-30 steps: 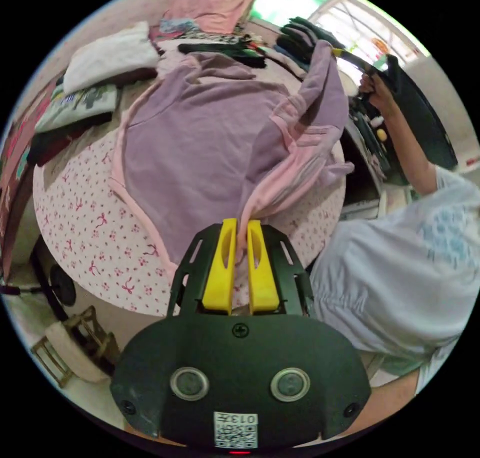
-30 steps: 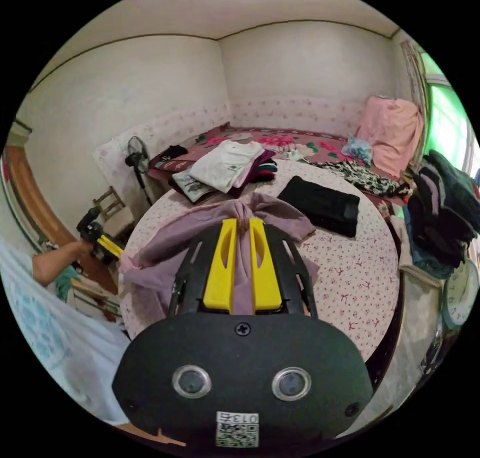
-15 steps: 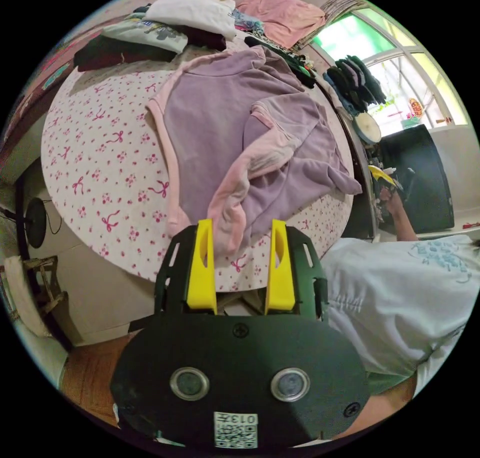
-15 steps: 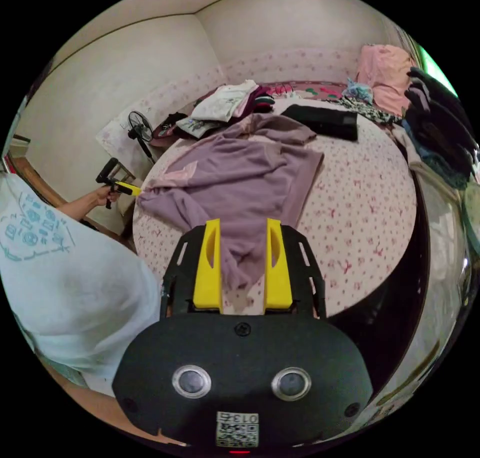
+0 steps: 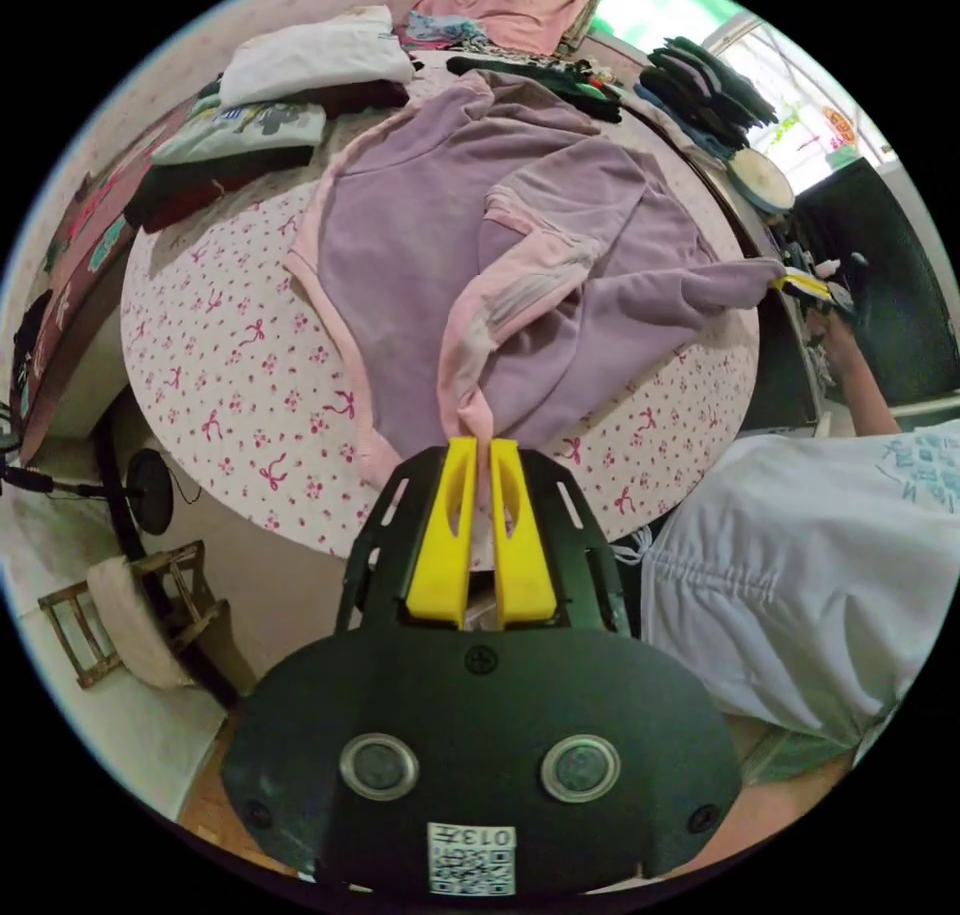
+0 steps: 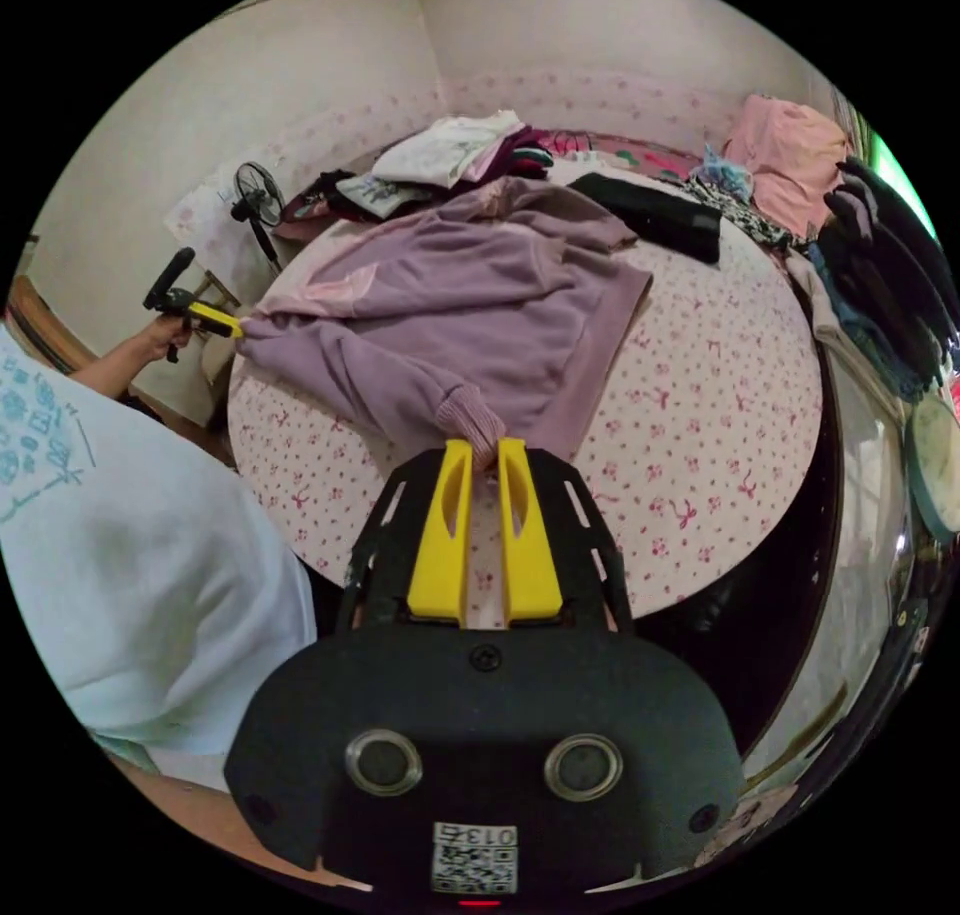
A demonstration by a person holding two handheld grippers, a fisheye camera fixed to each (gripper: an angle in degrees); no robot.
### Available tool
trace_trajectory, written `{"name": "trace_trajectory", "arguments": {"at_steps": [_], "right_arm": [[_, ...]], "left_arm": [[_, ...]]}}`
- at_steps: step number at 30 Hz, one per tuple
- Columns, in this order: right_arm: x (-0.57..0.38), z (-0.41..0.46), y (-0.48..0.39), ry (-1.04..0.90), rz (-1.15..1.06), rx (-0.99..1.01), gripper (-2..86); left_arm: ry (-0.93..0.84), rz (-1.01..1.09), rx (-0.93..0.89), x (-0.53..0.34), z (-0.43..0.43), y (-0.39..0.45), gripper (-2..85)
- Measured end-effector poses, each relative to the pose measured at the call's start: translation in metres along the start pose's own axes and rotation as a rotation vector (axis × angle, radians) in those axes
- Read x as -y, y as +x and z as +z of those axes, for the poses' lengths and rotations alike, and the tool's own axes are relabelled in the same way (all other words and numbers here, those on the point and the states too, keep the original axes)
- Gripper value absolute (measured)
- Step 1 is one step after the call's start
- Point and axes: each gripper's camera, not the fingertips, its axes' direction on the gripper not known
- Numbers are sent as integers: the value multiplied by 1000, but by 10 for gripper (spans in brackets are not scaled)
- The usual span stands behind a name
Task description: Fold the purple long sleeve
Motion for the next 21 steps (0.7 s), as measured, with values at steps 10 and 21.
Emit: {"name": "trace_trajectory", "arguments": {"at_steps": [10, 21], "right_arm": [[63, 55, 83, -124, 305, -129, 48], [21, 41, 83, 86, 351, 232, 136]], "left_arm": [[-48, -114, -31, 25, 16, -50, 66], [146, -245, -146, -62, -23, -64, 132]]}}
